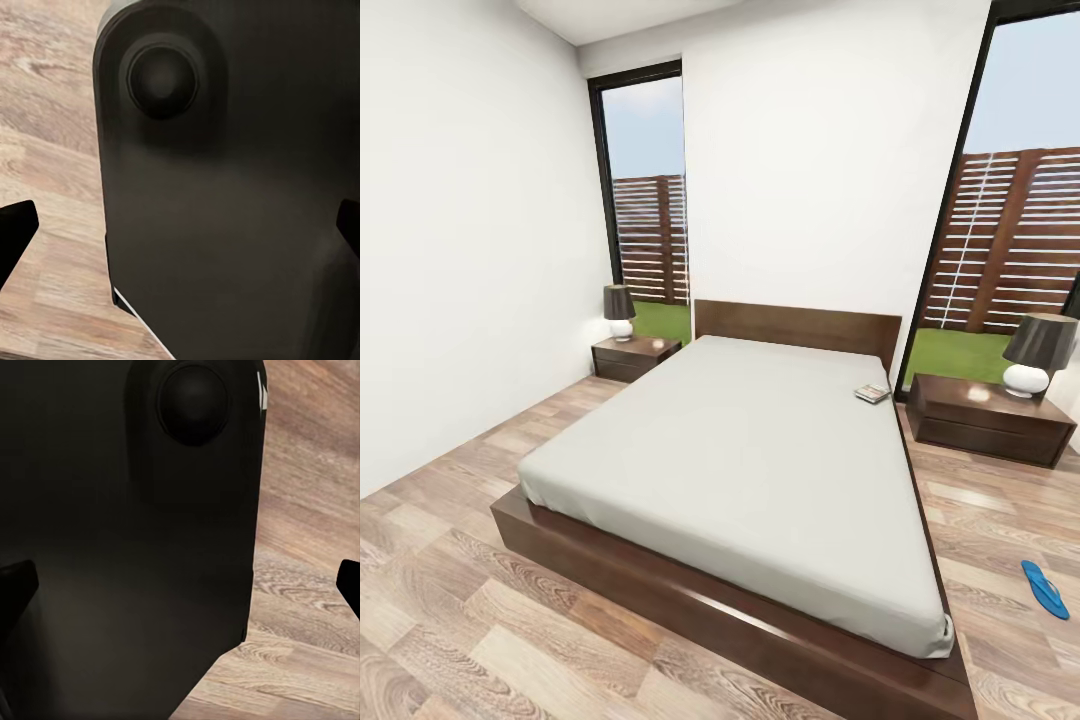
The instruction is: In the bedroom, move the book from the bed onto either nightstand, and place the two sandals side by side next to the bed.
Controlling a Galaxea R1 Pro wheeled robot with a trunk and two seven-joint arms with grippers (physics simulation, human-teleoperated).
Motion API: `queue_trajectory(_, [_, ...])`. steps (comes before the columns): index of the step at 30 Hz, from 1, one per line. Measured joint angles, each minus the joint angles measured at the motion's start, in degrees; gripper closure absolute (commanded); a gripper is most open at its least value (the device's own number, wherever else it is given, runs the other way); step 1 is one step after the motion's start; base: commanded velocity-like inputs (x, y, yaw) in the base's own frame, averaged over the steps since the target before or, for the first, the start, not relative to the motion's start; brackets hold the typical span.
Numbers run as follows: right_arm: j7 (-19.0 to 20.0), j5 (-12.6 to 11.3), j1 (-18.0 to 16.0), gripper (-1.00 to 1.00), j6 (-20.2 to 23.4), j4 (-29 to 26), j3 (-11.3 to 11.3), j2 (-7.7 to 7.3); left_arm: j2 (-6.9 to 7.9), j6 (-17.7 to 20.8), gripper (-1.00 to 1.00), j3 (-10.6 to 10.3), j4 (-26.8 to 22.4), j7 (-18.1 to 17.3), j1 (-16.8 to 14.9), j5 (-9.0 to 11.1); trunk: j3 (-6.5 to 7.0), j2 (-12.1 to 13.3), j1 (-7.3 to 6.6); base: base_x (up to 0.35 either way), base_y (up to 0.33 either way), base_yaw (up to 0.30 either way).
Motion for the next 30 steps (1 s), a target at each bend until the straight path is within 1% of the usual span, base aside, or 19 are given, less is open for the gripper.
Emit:
queue_trajectory(18, [0.0, -0.1, 0.0, -1.0, 0.0, 0.0, 0.0, -0.07, 0.08, 0.0, -1.0, 0.1, -0.1, 0.0, 0.0, 0.0, 0.0, 0.0, 0.0, 0.0, 0.0, -0.006])
queue_trajectory(23, [0.1, -0.1, 0.0, -1.0, 0.1, 0.0, 0.0, -0.08, 0.09, 0.0, -1.0, 0.1, -0.1, 0.0, 0.0, 0.0, 0.0, 0.0, 0.0, 0.0, 0.0, -0.194])
queue_trajectory(30, [0.1, -0.1, 0.0, -1.0, 0.1, 0.0, 0.0, -0.09, 0.09, 0.0, -1.0, 0.1, -0.1, 0.0, 0.0, 0.0, 0.0, 0.0, 0.0, 0.0, 0.0, -0.258])
